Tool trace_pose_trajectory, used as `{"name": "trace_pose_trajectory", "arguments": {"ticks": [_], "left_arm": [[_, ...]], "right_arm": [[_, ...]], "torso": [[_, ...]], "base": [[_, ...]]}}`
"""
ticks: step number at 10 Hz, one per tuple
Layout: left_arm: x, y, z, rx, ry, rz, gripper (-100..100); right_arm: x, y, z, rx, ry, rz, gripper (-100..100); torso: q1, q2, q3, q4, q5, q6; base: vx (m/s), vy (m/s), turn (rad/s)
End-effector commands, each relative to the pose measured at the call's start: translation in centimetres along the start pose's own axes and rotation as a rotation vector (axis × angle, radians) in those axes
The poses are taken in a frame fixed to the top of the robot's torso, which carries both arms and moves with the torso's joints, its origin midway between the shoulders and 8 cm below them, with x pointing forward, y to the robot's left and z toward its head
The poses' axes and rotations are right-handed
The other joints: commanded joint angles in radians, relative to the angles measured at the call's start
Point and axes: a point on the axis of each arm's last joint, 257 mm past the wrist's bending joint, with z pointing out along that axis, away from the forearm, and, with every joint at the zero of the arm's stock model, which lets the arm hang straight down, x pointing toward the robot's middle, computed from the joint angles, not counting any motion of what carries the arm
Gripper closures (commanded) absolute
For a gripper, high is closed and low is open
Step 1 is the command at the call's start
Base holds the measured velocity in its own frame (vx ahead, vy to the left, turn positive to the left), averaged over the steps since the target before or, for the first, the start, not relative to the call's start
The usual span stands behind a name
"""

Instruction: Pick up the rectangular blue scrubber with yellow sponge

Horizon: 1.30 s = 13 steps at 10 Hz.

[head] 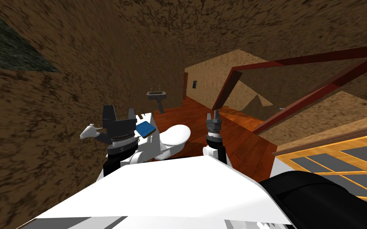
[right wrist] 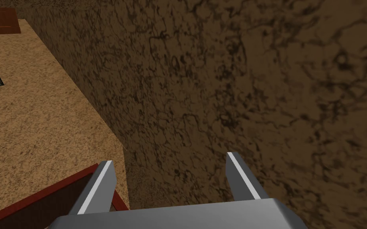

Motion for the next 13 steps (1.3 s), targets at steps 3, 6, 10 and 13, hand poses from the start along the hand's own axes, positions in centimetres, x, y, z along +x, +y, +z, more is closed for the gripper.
{"name": "trace_pose_trajectory", "arguments": {"ticks": [3, 6, 10, 13], "left_arm": [[0.5, 1.5, -0.8, -0.047, 0.085, 0.028, -100], [-0.7, 5.0, -2.5, -0.158, 0.127, 0.071, -100], [-3.3, 8.9, -4.7, -0.291, 0.115, 0.111, -100], [-6.4, 12.2, -7.2, -0.417, 0.077, 0.142, -100]], "right_arm": [[0.0, 0.0, 0.0, 0.000, 0.000, 0.000, 0], [0.0, 0.0, 0.0, 0.000, 0.000, 0.000, 0], [0.0, 0.0, 0.0, 0.000, 0.000, 0.000, 0], [0.0, 0.0, 0.0, 0.000, 0.000, 0.000, 0]], "torso": [[-0.004, 0.000, 0.000, 0.000, -0.001, 0.000], [-0.007, -0.001, -0.001, 0.000, -0.002, 0.000], [-0.012, -0.003, -0.002, -0.001, -0.003, 0.000], [-0.012, -0.002, -0.001, 0.000, -0.003, 0.000]], "base": [[0.005, -0.058, 0.083], [0.010, -0.141, 0.143], [0.021, -0.195, 0.201], [0.006, -0.180, 0.205]]}}
